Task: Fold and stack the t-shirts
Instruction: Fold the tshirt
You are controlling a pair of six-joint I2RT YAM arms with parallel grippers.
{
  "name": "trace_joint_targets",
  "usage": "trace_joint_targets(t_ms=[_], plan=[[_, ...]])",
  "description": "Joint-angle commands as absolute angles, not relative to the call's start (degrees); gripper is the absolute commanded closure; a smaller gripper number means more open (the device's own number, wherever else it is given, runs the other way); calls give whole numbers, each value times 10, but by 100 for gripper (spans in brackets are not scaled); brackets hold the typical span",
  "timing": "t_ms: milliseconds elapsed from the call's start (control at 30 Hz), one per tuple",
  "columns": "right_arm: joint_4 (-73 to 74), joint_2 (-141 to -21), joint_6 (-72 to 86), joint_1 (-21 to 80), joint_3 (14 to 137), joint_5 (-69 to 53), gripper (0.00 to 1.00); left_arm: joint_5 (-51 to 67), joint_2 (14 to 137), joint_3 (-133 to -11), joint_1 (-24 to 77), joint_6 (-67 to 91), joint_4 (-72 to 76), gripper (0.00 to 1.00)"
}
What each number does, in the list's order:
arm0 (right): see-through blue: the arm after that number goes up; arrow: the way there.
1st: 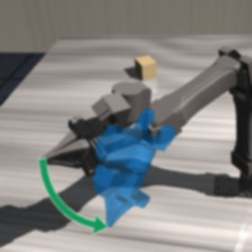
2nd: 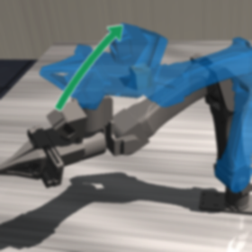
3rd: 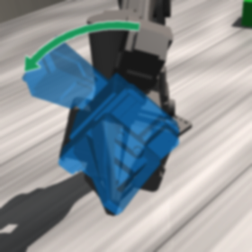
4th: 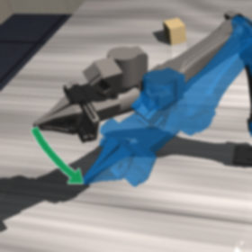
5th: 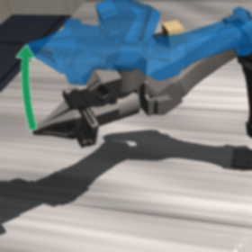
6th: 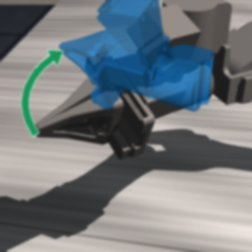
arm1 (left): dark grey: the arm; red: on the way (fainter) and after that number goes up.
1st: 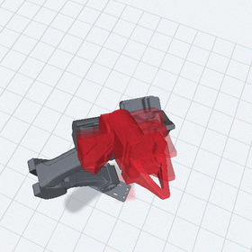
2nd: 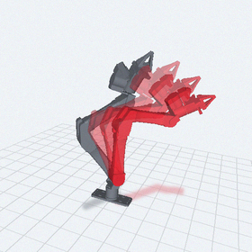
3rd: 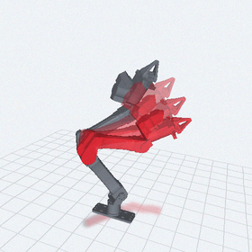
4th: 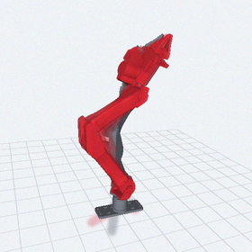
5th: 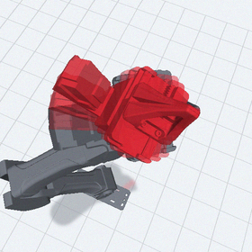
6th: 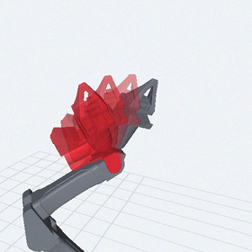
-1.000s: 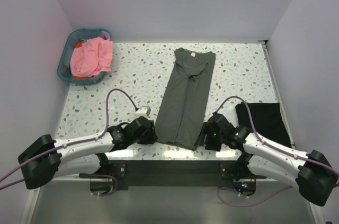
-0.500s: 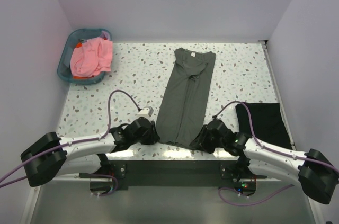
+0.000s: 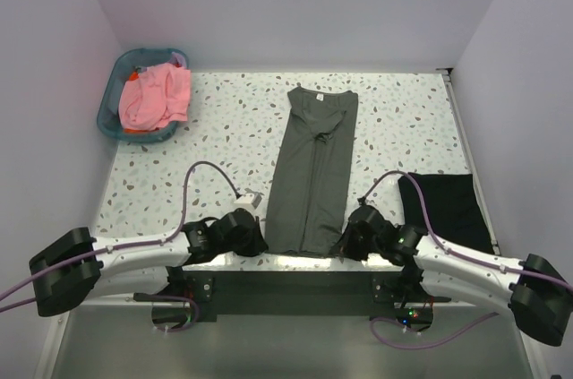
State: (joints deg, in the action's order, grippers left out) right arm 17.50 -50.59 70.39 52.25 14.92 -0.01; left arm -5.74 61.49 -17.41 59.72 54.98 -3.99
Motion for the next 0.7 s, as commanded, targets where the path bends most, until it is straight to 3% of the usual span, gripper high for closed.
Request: trace_joint_targets(t_ms=[0,167,467,667], plan=[[307,-483,664,540,152,43,100,-59,587,-173,617,578,-87,100],[339,-471,610,540,227,89,100,-88,603,-236,613,544,-108,100],[305,-609,528,535,374,148,100,-76,686,-378,511,475,-97,100],[281,-658,481,476,447,185,100,-88,752,-468,466,457,-80,100]])
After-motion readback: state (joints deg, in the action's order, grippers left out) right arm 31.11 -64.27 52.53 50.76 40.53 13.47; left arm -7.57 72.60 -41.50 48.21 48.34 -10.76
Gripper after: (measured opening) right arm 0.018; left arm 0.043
